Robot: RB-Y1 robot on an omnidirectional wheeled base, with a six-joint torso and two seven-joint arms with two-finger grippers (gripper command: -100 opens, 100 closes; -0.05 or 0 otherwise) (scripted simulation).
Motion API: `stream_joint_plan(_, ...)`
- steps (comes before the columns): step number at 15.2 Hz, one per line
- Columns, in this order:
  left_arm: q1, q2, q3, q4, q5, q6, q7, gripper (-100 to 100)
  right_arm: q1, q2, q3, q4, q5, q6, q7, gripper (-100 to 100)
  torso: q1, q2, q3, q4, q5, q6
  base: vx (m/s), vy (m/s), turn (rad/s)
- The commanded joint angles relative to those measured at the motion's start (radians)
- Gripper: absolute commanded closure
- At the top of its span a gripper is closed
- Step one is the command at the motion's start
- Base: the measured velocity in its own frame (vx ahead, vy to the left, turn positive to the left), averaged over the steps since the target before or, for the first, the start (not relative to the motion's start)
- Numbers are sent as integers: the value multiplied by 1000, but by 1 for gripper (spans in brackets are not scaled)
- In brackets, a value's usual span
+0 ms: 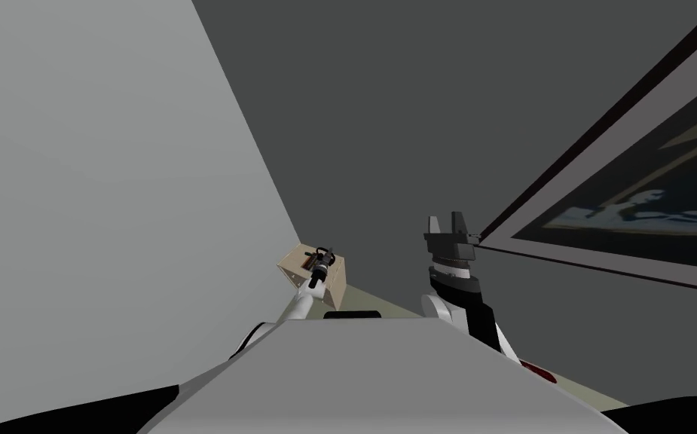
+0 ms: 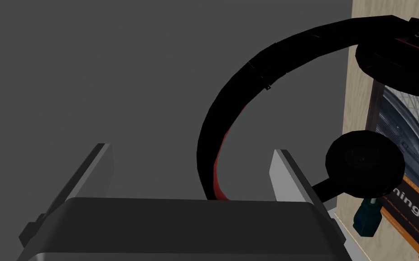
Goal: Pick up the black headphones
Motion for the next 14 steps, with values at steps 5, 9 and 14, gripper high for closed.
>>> stream_joint_plan(5, -37, -62, 48, 54, 5, -18, -80, -100, 0, 0, 0, 0, 0, 0, 0, 0, 1, 0, 0, 0, 0, 0, -6, 12, -32)
stream_joint_plan(9, -37, -62, 48, 54, 5, -18, -80, -100, 0, 0, 0, 0, 0, 0, 0, 0, 0, 0, 0, 0, 0, 0, -1, 6, -4)
stream_joint_plan(14, -37, -62, 48, 54, 5, -18, -80, -100, 0, 0, 0, 0, 0, 0, 0, 0, 0, 0, 0, 0, 0, 0, 1, -1, 4)
